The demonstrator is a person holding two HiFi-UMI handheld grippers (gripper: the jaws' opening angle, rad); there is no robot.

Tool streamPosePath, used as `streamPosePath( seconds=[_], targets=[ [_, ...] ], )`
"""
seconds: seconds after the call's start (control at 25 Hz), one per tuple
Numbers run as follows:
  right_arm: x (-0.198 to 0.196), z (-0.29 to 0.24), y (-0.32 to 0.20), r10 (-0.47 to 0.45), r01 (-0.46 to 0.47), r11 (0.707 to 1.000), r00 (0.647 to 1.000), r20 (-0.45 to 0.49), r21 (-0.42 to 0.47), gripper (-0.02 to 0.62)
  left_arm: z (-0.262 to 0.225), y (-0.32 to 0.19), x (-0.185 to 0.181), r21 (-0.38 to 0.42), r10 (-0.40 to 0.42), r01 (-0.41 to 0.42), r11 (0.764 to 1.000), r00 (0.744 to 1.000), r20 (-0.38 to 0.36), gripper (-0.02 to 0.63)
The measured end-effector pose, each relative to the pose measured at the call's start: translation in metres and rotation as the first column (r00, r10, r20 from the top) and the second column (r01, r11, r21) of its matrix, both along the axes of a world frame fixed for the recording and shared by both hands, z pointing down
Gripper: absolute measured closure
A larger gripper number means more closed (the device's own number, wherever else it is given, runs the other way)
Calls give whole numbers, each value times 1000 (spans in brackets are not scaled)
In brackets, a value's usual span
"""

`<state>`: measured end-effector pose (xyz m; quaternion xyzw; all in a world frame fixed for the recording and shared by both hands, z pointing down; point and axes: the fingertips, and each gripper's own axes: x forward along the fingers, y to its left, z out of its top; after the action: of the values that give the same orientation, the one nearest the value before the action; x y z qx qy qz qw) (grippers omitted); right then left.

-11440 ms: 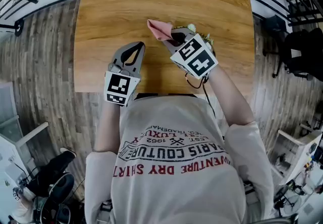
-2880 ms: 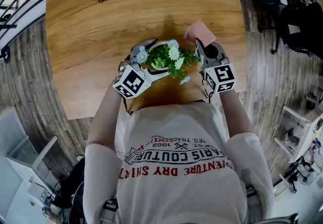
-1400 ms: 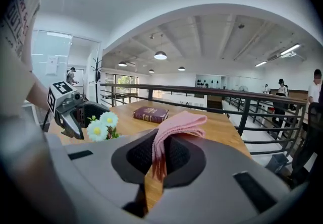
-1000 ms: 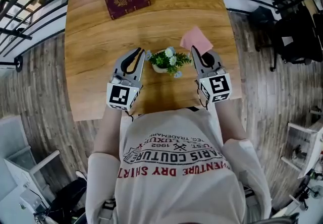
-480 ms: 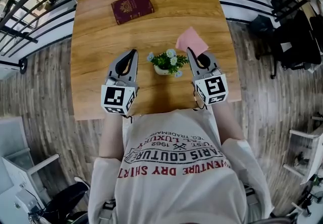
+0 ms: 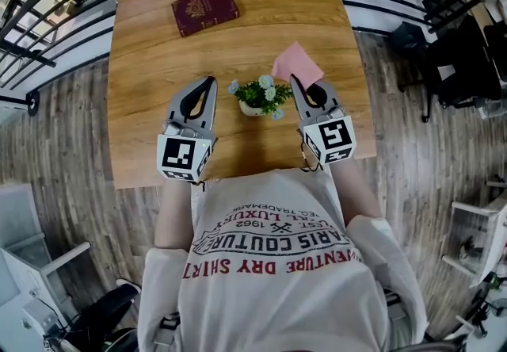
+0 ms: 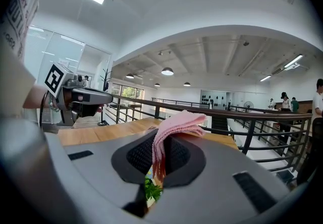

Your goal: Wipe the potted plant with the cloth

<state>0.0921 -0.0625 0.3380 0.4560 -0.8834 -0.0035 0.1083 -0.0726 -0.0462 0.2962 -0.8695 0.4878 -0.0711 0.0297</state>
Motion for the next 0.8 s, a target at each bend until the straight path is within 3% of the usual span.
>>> streamPosePath(
  seconds=[0.8],
  targets=[
    [-3,1,-2,-7,7,1000,1000,3,-2,560,3,-9,-7,-25,-50,51,998,998,28,591]
  ],
)
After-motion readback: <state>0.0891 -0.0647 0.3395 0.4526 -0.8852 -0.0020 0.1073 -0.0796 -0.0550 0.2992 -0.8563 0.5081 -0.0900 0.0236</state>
